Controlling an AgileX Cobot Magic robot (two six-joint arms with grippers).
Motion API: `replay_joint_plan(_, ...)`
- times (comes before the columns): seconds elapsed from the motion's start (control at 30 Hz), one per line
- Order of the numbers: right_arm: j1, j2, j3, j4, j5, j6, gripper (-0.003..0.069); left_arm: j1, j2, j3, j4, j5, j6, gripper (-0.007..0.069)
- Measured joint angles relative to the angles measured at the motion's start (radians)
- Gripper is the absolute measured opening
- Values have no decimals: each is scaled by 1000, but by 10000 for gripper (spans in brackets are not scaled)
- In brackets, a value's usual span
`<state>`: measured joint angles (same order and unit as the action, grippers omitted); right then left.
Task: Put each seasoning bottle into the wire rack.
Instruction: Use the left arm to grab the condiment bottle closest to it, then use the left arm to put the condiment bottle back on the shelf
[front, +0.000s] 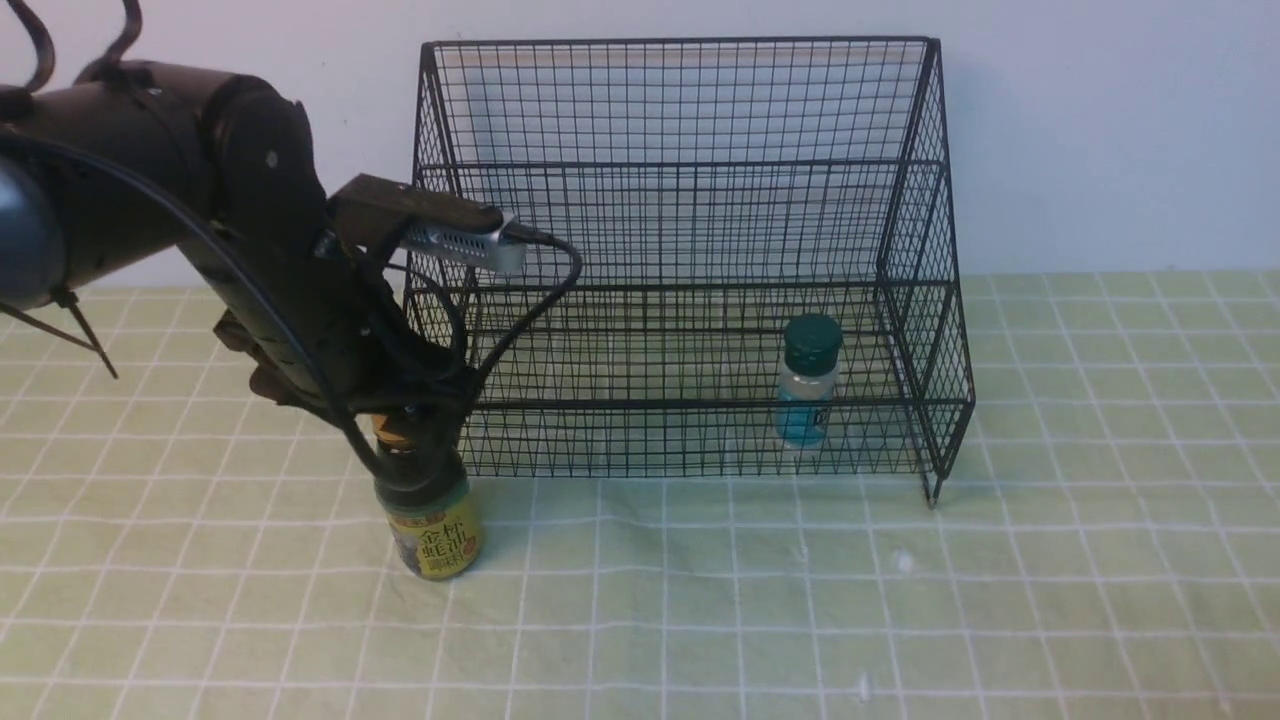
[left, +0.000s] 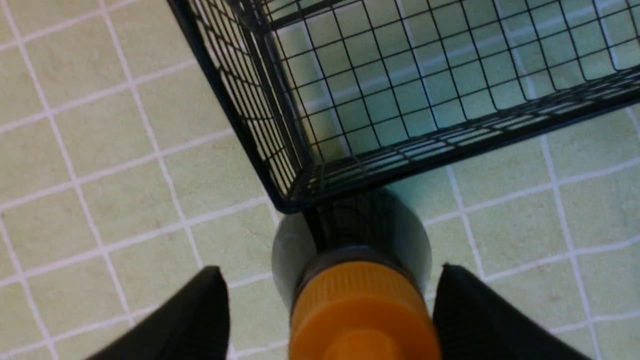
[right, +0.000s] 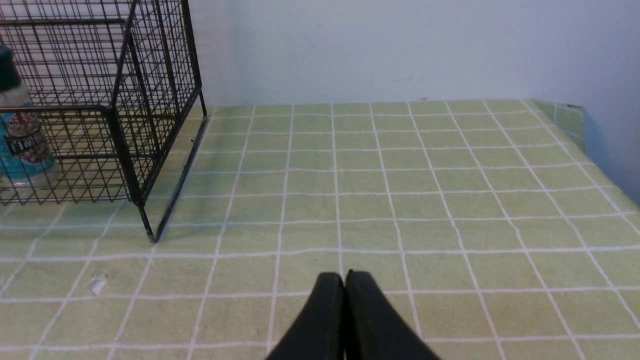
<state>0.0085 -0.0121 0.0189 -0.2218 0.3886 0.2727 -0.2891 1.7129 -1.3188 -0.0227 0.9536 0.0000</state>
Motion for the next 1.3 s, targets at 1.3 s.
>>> replay_joint_plan(1.3, 0, 0, 0, 0, 0, 0, -15, -94, 84, -460, 69, 165, 28, 309)
